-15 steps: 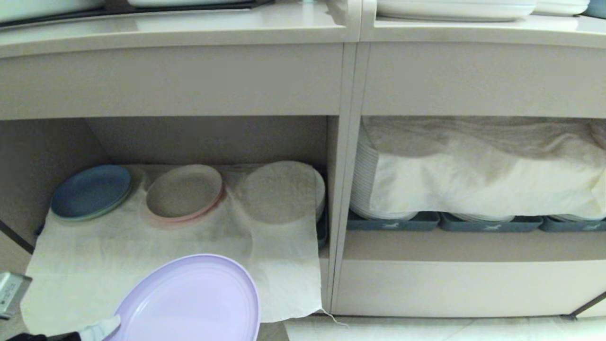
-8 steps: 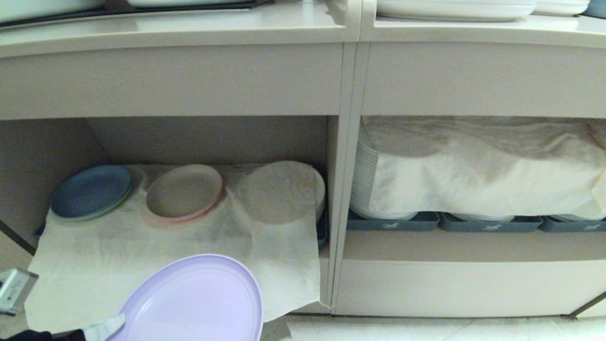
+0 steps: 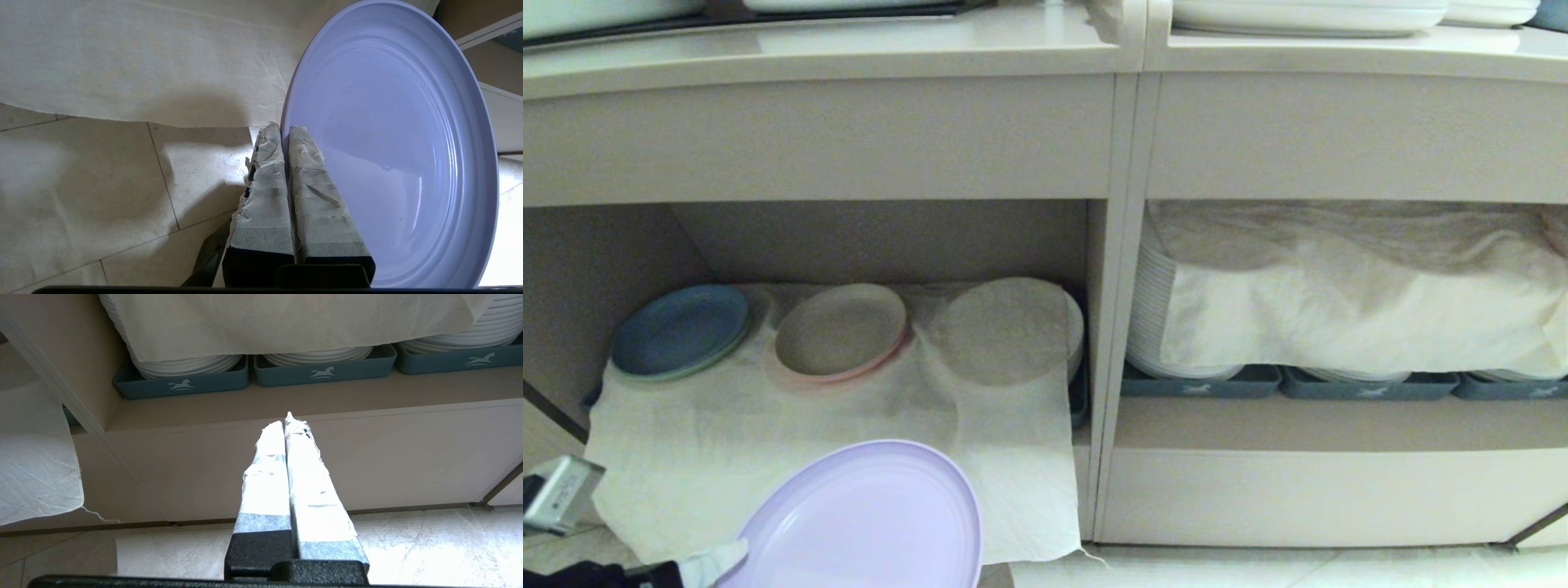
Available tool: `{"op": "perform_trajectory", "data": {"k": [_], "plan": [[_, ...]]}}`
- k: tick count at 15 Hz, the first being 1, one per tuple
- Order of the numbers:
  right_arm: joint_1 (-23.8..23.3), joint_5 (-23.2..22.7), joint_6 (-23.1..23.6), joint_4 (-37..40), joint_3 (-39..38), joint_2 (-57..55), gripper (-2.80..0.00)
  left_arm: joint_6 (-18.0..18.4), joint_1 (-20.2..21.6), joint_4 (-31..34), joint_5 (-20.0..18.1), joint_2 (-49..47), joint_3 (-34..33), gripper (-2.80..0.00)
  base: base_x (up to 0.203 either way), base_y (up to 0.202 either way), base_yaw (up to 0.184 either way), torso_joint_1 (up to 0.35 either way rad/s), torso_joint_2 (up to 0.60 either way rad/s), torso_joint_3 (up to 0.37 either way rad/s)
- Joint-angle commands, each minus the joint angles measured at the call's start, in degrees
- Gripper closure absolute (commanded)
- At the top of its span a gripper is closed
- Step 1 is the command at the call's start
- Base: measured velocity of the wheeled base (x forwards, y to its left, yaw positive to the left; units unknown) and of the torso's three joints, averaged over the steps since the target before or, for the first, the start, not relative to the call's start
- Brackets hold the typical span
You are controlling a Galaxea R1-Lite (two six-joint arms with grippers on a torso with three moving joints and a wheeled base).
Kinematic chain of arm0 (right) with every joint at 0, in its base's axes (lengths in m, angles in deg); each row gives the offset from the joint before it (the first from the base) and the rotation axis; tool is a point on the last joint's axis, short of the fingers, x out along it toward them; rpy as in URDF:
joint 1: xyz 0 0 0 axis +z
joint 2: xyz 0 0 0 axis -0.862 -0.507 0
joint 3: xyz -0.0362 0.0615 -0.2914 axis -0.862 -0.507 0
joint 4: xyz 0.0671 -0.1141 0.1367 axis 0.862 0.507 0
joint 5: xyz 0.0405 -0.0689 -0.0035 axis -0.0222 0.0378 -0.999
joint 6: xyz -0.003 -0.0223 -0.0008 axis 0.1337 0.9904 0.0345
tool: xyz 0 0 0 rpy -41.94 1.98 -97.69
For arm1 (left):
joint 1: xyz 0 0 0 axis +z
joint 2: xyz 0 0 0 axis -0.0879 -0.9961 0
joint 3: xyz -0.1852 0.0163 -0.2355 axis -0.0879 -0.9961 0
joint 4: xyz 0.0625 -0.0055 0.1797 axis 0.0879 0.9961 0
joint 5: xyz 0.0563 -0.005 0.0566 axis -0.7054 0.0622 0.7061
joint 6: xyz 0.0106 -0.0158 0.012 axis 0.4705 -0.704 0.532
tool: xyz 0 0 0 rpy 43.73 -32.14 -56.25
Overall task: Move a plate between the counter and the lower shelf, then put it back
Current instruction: Put the plate
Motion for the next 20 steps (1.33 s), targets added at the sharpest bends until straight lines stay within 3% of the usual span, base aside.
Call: {"op": "perform_trajectory", "data": {"k": [1,17,20], "plan": [[0.0,0.0,0.0,0.0,0.0,0.0,0.00,-0.3,0.0,-0.1,0.1,-0.5,0.0,0.00,0.000,0.000,0.000,0.000,0.00,0.000],[0.0,0.0,0.1,0.0,0.0,0.0,0.00,-0.4,0.0,-0.1,0.1,-0.5,-0.3,0.00,0.000,0.000,0.000,0.001,0.00,-0.001],[0.0,0.0,0.1,0.0,0.0,0.0,0.00,-0.4,0.0,-0.1,0.1,-0.5,-0.2,0.00,0.000,0.000,0.000,0.051,-0.23,-0.232]]}}
